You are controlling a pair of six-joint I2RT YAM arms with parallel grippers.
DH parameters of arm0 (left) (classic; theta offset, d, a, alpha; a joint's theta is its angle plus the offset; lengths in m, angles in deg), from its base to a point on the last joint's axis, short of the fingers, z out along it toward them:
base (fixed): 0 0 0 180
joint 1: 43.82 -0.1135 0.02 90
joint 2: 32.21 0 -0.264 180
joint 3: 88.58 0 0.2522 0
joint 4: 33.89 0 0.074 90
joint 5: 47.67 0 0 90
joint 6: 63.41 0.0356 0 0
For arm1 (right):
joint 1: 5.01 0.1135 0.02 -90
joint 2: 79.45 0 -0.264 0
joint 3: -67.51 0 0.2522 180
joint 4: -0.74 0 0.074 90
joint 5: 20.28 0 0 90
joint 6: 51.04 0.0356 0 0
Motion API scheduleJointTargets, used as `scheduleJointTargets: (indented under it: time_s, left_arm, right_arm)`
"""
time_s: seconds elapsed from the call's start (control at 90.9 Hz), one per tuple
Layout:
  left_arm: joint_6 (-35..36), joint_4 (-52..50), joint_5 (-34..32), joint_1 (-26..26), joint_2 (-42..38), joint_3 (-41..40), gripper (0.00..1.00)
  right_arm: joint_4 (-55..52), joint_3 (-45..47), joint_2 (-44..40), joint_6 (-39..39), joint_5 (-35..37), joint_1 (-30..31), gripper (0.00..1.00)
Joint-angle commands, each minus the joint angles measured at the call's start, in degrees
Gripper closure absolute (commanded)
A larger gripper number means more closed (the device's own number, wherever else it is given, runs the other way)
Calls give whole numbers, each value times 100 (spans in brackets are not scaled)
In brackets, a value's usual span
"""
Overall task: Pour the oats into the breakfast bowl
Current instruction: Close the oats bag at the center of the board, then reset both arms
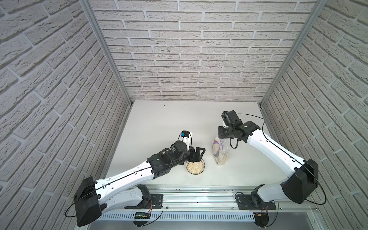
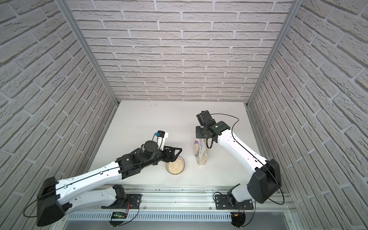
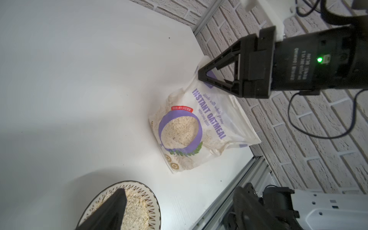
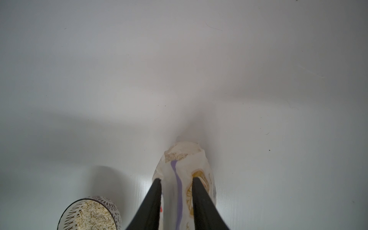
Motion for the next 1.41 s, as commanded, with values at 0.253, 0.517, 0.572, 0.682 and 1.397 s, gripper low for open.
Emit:
scheduleJointTargets:
  time_s: [0.253,0.517,0.572,0.682,1.397]
  left_arm:
    - [1015,688,1173,24,225,-62,17]
    - [1190,213,412,22,121,48,3]
    - [1214,3,-5,25,-7,128,2]
    - [1602,-281,-462,30,-361,248,2]
    - [2875,-227,-3099,-3666,-130,188,2]
  right_arm:
    - [501,-89,38,15,-85,-58,97]
    - [486,239,-702,3,-104,-121,6]
    - [638,467,-1031,12,-57,-117,3]
    - [1078,1043,-1831,-3,144,-115,0]
    - [5690,4508,-3217,-2128,2105,-1208,1]
